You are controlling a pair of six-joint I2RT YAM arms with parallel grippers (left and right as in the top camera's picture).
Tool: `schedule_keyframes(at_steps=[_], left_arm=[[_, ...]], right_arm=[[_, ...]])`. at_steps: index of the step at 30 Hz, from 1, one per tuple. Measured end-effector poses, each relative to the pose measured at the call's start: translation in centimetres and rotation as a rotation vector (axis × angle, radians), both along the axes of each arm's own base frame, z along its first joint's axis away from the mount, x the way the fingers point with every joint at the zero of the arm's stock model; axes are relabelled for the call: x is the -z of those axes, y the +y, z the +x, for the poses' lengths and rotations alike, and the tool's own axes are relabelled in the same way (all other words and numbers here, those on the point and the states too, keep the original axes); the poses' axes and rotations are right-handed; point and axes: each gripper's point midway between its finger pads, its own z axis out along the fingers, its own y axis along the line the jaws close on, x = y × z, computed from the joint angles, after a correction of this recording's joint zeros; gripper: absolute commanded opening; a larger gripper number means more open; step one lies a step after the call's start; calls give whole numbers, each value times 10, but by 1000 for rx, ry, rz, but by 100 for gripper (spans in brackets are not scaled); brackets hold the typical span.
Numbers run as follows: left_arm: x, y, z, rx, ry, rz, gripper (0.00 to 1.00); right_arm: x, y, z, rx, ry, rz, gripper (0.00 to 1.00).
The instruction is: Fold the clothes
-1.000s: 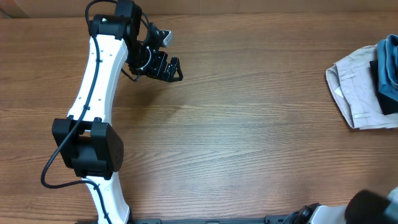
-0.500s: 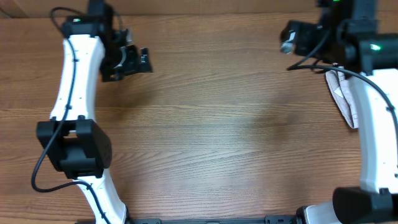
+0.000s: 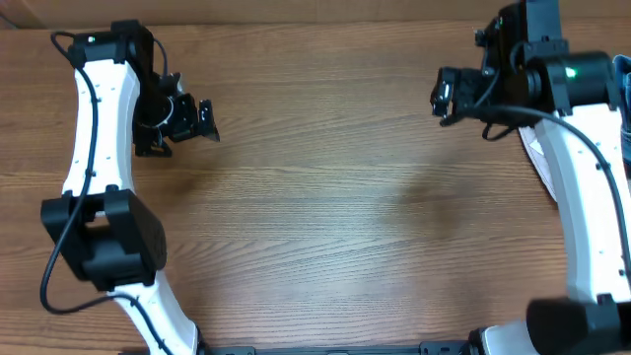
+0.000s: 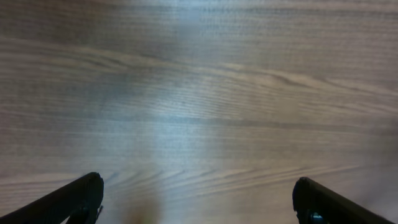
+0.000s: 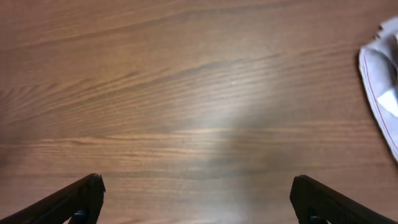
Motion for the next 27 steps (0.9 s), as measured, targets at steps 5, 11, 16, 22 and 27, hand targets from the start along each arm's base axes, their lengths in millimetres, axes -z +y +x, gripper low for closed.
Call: schedule_keyframes(at_steps=[5,11,16,22,27], left_arm=[[-13,-7,-29,28,-118,16,100],[-40,-11,-62,30,-501,56,100],[-70,-8,-94,-6,-880,118,100],[-92,-9,-142,-27,-1064,152,100],[-81,-10,-170,-30,-1020,155,100]], right_arm=[[6,-5,-34,37,-35,12,100],[22,-15,-81,74,-210,3,100],[25,-21,-128,82,-436,10,100],[54,-30,-180,89,-403,0,100],[75,-33,-200,86,-297,-21,100]])
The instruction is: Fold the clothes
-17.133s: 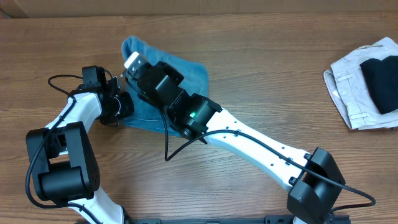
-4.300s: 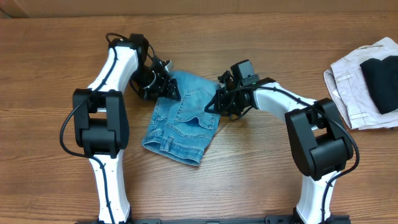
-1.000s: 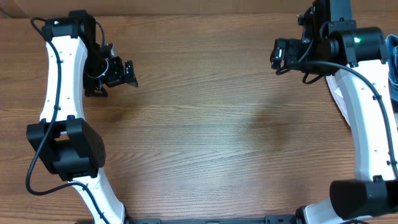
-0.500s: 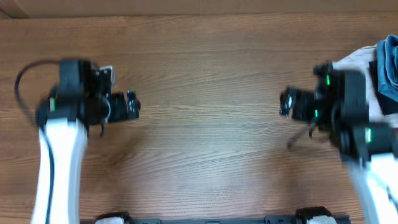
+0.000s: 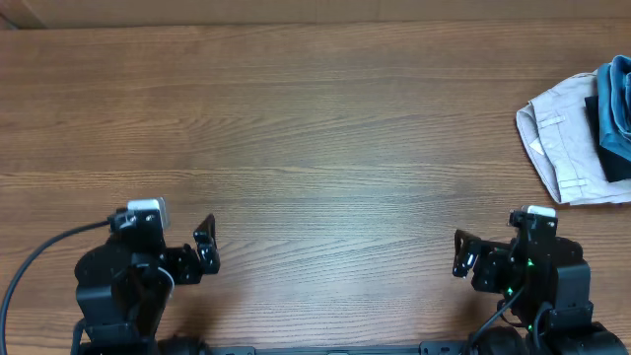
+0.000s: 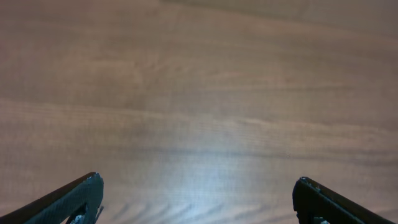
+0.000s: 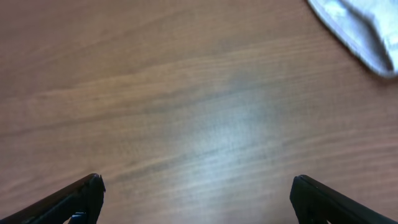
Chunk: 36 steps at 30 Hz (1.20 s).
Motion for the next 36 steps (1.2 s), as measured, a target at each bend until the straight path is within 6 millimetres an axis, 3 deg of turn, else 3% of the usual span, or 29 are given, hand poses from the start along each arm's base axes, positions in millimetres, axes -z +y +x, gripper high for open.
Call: schedule_keyframes(at_steps=[10,19,25,30,36], left_arm=[[30,-1,-22,-3,150,-12,100],[32,-2,-24,-3,162,-13,100],[32,-2,-24,-3,162,-13,100],[33,-2,-24,-3,165,-13,100],[35,-2,-24,-3,169,-13,100]], right_arm=[[0,0,0,0,0,0,100],[-6,-1,-3,1,-44,6,100],[-27,-1,-5,-3,-243,24,100],[-27,1,12,-32,-493,10,100],[-22,8,52,-72,-746,-41,100]])
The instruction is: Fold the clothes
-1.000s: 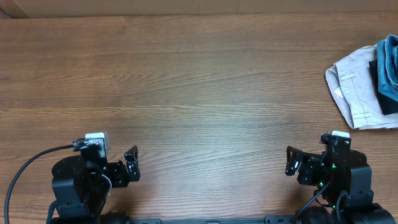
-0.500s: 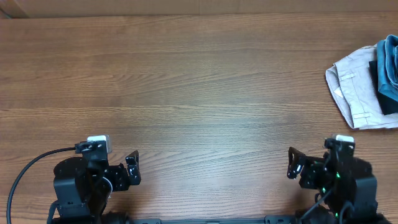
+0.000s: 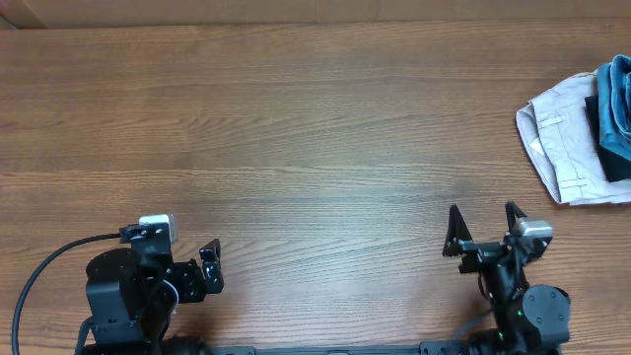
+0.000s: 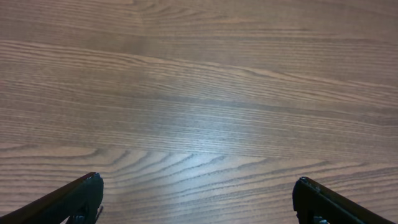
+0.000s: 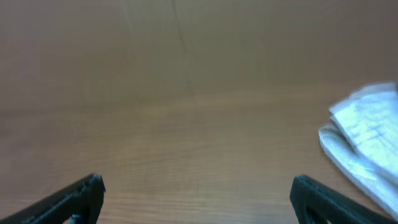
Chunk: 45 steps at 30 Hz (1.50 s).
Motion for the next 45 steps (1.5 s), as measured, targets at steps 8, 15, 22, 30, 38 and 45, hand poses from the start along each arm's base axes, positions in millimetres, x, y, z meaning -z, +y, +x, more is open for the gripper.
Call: schedule_keyframes(at_steps=[8,15,22,30,38,45], left_arm=[[0,0,0,0,1,0,100],[0,0,0,0,1,0,100],[0,0,0,0,1,0,100],[0,0,0,2,1,0,100],[0,-16,-3,91,-8,6,100],[25,-15,2,87,-139,15,100]], right_arm=[[43,7,17,-31,-37,-97,100],[42,10,17,-49,-45,-111,100],[42,10,17,-50,-45,-117,100],[42,10,17,-50,-45,-118,100],[42,10,17,-51,-45,-118,100],[42,10,17,-51,-45,-118,100]])
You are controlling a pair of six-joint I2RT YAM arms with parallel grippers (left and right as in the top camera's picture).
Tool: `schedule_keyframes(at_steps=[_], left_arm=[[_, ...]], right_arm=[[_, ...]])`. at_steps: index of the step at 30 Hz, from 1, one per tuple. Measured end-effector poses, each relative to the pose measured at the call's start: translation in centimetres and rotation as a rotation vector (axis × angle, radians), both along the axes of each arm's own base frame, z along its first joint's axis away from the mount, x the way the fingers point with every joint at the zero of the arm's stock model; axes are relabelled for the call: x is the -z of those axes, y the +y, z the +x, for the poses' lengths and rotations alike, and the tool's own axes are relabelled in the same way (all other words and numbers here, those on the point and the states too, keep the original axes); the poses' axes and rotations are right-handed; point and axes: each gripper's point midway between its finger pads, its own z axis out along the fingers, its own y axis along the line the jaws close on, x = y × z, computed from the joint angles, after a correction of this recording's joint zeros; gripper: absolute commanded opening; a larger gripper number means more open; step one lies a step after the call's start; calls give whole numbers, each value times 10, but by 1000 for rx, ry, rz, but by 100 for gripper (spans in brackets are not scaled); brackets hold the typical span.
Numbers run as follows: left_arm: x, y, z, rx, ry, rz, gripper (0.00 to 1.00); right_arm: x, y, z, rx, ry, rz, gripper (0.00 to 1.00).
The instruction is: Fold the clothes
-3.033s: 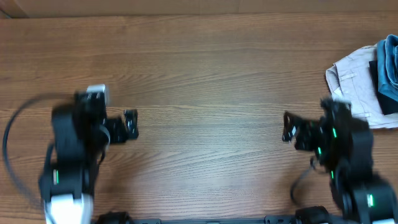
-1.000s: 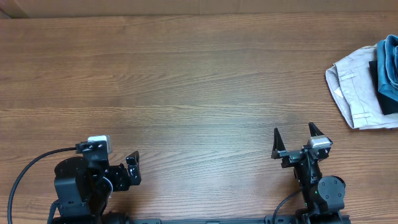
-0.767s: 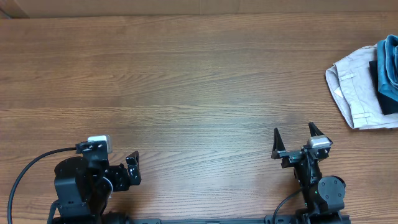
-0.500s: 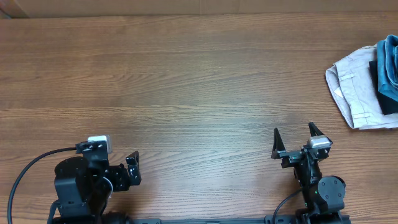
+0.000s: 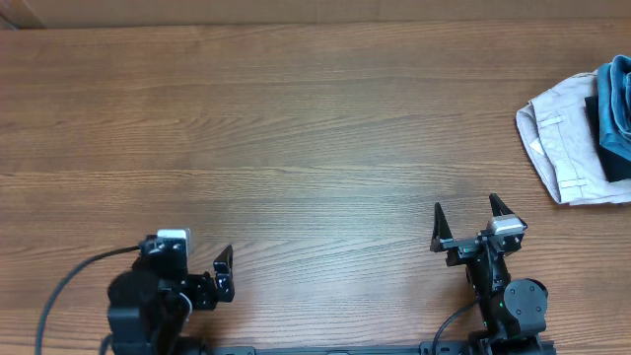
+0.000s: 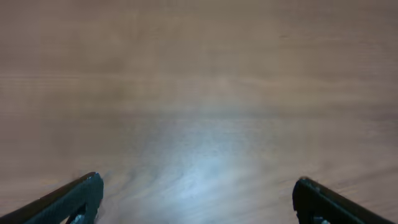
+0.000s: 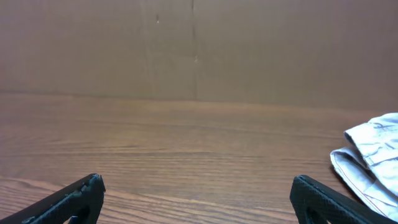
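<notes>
A folded beige garment lies at the table's far right edge with a blue garment on top of it; its pale corner shows at the right of the right wrist view. My left gripper sits folded back at the near left edge, open and empty over bare wood. My right gripper rests at the near right edge, open and empty, pointing toward the table's far side.
The wooden table fills the overhead view. A brown cardboard wall stands behind the table's far edge.
Both arms have drawn a little closer to the near edge. The right wrist camera now looks level across the table at the back wall. The left wrist view is blurred.
First both arms were stretched out over the far part of the table, grippers open, with the right arm covering the clothes pile. Then both were folded back at the near edge, and the pile lay in plain view. They have stayed there, open and empty.
</notes>
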Motion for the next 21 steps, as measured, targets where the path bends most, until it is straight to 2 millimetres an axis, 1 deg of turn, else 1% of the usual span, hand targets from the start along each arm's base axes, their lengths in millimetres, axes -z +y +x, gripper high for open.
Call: schedule_keyframes(at_steps=[2,3,4,6,9,11,12,14,17,20,21], left_arm=[[7,0,7,0,-50,0,100],[16,0,13,0,-95,-1,100],[19,0,19,0,-132,-1,100],[22,-1,32,2,-221,-3,100],[12,-1,49,4,-393,-5,100],[5,-1,55,6,-480,-5,100],[-3,-2,59,8,-551,-3,100],[-4,-3,61,21,-592,16,100],[-3,-9,61,71,-617,89,100],[9,-12,60,106,-584,140,100],[9,-12,60,107,-582,142,100]], right_arm=[[0,0,0,0,0,0,100],[0,0,0,0,-1,0,100],[-1,0,0,0,-2,0,100],[0,0,0,0,-2,0,100],[0,0,0,0,-2,0,100],[0,0,0,0,-2,-1,100],[0,0,0,0,-2,-1,100],[0,0,0,0,-1,-1,100],[0,0,0,0,-2,-1,100],[0,0,0,0,-2,-2,100],[0,0,0,0,-2,-3,100]])
